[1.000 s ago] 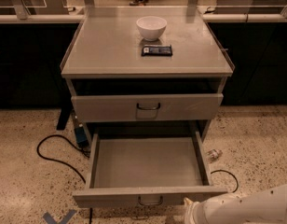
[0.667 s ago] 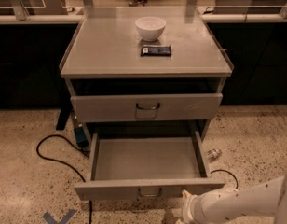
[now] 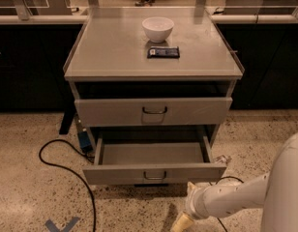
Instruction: Close middle drawer
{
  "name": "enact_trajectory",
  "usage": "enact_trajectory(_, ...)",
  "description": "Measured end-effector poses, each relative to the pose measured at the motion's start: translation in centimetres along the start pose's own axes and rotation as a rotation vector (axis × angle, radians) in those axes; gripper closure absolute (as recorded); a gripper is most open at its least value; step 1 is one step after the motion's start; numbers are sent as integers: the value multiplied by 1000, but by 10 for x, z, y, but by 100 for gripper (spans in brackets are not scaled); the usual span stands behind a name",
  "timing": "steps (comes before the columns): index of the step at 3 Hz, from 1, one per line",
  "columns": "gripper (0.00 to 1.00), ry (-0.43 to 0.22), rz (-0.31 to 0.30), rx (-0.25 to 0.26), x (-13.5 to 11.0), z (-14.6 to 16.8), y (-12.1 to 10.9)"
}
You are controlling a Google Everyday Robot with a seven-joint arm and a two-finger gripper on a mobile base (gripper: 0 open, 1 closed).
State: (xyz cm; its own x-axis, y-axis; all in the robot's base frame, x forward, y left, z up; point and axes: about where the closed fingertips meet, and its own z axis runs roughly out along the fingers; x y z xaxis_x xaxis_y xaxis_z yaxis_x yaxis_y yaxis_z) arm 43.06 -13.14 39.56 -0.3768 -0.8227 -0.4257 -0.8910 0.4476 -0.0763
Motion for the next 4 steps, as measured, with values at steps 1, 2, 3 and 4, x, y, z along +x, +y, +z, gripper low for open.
enact_trajectory(1, 0, 29, 4, 25, 4, 7, -20)
enact_trajectory(2, 0, 59, 2, 62, -16, 33, -66)
enact_trajectory(3, 0, 59, 2, 62, -15, 32, -65)
enact_trajectory(4, 0, 61, 6, 105, -44, 49, -106)
